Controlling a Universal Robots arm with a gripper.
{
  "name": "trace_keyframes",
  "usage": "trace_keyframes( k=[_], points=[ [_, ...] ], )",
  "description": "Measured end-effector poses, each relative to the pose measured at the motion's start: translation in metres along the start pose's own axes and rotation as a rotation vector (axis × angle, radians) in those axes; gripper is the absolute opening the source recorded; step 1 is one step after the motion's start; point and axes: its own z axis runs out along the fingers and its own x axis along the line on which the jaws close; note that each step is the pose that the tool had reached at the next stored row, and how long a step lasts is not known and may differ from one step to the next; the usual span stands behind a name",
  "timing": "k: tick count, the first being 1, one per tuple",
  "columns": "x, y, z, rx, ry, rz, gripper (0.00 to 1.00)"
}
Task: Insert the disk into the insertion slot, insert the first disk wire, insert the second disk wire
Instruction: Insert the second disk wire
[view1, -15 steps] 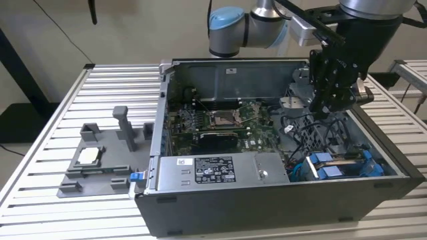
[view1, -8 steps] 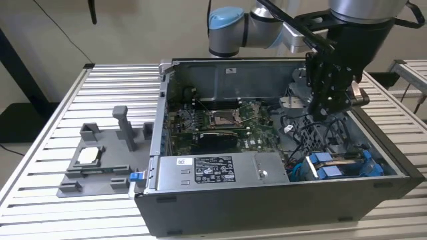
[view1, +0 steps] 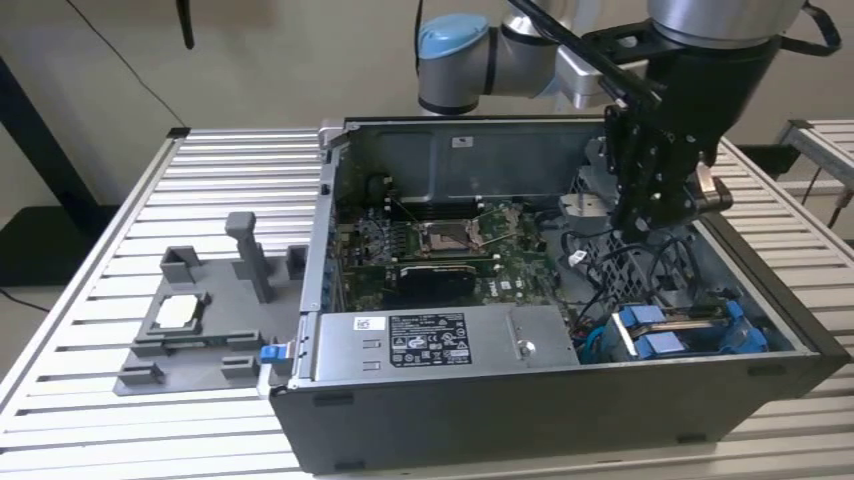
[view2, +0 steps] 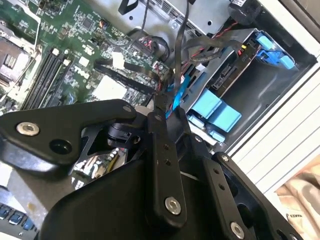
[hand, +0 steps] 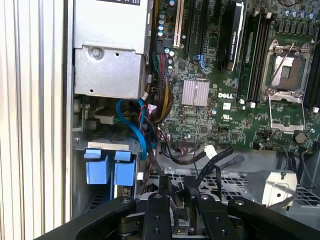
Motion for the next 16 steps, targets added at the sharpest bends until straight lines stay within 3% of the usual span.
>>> trace_keyframes(
  k=[4, 5, 16],
  points=[
    [0.0003, 0.0002, 0.0001, 0.0038, -0.0007, -0.005, 0.25],
    [0.0004, 0.0003, 0.0001, 0.004, -0.0007, -0.005, 0.17],
    [0.0045, 0.0, 0.0012, 0.0046, -0.0007, -0.007, 0.16]
  ],
)
